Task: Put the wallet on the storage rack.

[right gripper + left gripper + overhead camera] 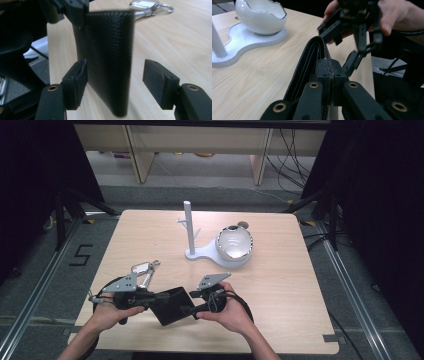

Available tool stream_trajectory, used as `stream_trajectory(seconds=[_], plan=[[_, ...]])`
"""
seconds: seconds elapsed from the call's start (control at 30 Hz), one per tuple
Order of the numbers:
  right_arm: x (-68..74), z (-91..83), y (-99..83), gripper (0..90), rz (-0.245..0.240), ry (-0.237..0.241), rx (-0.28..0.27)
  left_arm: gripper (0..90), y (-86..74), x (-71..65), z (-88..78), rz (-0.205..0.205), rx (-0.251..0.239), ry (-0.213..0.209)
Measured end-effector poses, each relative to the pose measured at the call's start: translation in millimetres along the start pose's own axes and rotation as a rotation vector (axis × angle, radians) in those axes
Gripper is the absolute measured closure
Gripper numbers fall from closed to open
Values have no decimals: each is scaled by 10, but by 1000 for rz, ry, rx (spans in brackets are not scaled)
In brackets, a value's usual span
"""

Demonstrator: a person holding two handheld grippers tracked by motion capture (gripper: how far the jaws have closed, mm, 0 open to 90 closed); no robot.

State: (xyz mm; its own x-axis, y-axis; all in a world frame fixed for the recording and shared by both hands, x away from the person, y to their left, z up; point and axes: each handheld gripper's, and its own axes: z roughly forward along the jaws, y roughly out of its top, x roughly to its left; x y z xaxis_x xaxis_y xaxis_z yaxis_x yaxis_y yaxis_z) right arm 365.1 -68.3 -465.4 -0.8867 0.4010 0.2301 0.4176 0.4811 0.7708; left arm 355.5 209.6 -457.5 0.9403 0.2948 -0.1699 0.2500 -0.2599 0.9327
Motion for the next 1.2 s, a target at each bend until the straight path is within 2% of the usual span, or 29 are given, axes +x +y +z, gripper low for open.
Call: stream_trajectory(seconds=[0.03,0.07,0.13,0.17,0.2,0.27,0.37,0.4,0.43,0.53,0.57,0.6,0.63,0.67,0.7,0.73,0.77,0.8,0.83,0.87,0.9,0.93,1.0,1.1,1.2], plan=[[-9,38,-17,426,-21,25,21,878,25,-11,20,11,-1,-9],[0,40,-23,458,-12,29,25,878,34,-18,32,6,-9,-17],[-7,31,-27,567,-32,43,14,878,48,-19,51,7,-13,-21],[-7,31,-27,567,-32,43,14,877,48,-19,51,7,-13,-21],[9,-3,-18,634,-38,41,15,876,60,-11,59,6,-10,-12],[20,-74,2,740,-48,30,16,871,58,15,79,-1,-42,-18],[37,-152,29,773,-39,12,12,821,67,25,92,-10,-69,-3],[53,-222,78,782,-64,-24,31,767,84,34,109,-6,-91,26],[67,-247,95,783,-64,-35,51,726,94,38,108,9,-90,49],[66,-346,151,782,-101,-107,99,616,111,24,71,41,-81,121],[66,-346,151,782,-101,-107,99,582,111,24,71,41,-81,121],[44,-437,186,782,-98,-129,125,547,93,12,42,57,-70,164],[33,-465,191,782,-98,-132,126,527,93,12,42,57,-70,164],[15,-509,205,782,-91,-154,140,507,53,-3,3,82,-34,222],[0,-529,213,782,-96,-161,153,495,33,-16,-26,86,-16,256],[-1,-553,213,782,-82,-186,160,485,10,-25,-50,87,-18,274],[-29,-597,224,782,-95,-206,185,480,10,-25,-50,87,-18,274],[-40,-617,220,781,-83,-215,180,474,-36,-41,-98,68,-37,313],[-57,-645,223,781,-82,-234,189,468,-36,-41,-98,68,-37,313],[-71,-680,228,781,-76,-243,203,462,-83,-54,-151,64,-38,352],[-93,-695,233,780,-99,-247,205,457,-111,-54,-178,62,-42,364],[-96,-733,240,780,-100,-261,215,454,-138,-55,-207,56,-42,382],[-116,-777,239,779,-88,-281,208,450,-195,-45,-253,39,-48,405],[-172,-857,236,779,-87,-311,199,445,-265,-35,-305,35,-40,449],[-214,-955,219,779,-109,-340,182,448,-323,-29,-322,22,-51,468]])
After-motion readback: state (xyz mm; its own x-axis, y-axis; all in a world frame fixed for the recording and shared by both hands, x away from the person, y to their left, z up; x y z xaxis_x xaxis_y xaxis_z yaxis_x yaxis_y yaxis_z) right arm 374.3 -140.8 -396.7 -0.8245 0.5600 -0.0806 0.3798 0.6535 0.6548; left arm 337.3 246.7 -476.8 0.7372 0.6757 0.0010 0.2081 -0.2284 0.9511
